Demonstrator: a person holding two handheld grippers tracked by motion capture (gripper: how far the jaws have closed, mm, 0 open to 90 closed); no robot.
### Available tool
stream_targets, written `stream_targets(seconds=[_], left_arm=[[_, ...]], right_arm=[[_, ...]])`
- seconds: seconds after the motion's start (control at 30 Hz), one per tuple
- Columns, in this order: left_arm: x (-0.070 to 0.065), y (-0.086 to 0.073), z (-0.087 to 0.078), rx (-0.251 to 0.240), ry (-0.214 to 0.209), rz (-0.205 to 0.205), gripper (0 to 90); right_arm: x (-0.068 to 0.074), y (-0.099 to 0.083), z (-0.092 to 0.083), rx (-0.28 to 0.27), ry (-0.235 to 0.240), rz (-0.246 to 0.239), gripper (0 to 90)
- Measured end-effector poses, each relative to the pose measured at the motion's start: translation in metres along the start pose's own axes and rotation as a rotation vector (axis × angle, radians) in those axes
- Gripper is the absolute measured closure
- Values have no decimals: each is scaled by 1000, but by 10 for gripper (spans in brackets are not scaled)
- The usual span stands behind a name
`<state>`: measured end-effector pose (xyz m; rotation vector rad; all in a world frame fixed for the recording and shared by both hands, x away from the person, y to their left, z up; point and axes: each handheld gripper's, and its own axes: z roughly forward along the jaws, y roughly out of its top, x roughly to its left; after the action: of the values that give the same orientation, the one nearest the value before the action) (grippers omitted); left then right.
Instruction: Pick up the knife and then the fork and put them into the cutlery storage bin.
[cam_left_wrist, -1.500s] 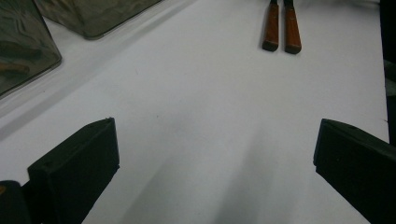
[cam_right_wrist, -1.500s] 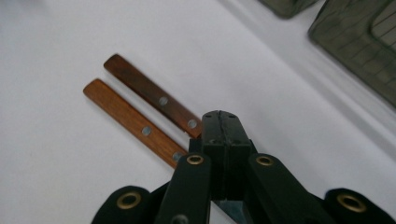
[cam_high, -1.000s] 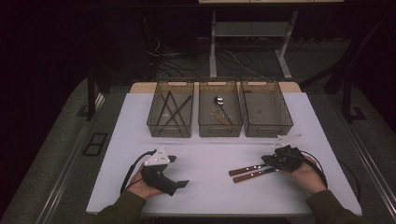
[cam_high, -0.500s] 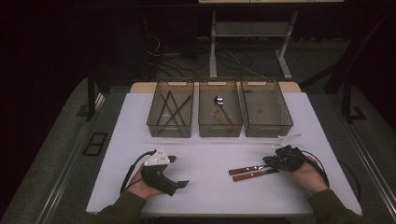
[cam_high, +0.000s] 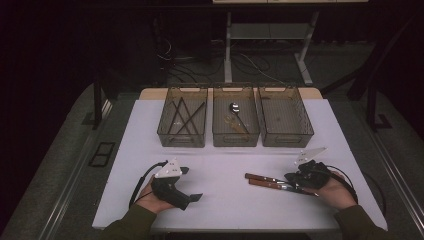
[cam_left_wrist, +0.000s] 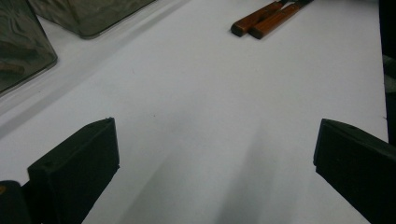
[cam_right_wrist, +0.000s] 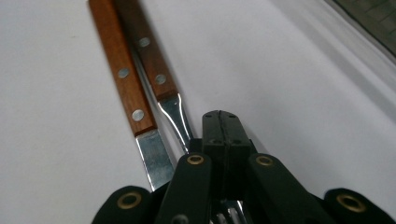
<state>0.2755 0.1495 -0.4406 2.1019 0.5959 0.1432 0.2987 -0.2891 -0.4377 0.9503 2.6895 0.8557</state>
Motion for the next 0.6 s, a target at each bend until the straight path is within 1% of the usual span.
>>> stream_targets(seconds=[0.47,0.6], left_arm=[[0,0,0,6,-2,3,0],[0,0,0,6,-3,4,0]], right_arm=[[13,-8,-7,26,10,-24,900],[18,-8,-8,35,14,-41,900]])
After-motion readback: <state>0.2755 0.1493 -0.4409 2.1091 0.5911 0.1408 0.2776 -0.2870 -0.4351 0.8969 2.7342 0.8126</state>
